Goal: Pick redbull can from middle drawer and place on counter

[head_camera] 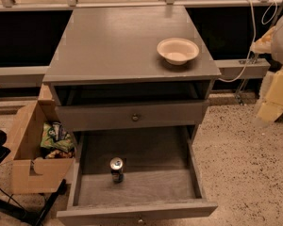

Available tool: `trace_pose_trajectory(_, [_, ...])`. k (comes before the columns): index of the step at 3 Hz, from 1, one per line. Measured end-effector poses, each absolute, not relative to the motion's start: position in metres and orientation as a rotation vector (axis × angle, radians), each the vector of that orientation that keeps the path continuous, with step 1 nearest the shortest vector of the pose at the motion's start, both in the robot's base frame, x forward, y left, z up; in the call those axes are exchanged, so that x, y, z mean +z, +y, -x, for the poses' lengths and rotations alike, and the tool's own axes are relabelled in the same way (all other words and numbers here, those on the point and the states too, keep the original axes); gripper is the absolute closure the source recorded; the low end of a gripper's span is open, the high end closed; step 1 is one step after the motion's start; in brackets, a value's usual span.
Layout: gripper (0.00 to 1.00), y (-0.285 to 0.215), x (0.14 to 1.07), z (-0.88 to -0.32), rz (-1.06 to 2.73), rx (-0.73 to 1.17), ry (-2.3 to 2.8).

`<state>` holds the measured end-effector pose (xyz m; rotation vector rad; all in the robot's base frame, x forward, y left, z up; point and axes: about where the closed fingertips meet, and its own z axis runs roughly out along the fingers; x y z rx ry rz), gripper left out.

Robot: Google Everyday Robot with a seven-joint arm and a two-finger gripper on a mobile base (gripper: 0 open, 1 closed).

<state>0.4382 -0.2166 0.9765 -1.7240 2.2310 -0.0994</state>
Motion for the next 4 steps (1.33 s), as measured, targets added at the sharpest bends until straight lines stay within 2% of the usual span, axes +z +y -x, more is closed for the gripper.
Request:
trace_pose_trajectory(1, [0.0, -0.217, 0.976, -0.438, 1.724, -0.099, 2.231])
trace_pose_trajectory(2, [0.0, -0.214, 0.954, -0.429, 1.696, 0.009, 2.215])
trace_pose_trajectory(4, [0.0, -0.197, 0.833, -0.398, 1.484, 0.39, 2.099])
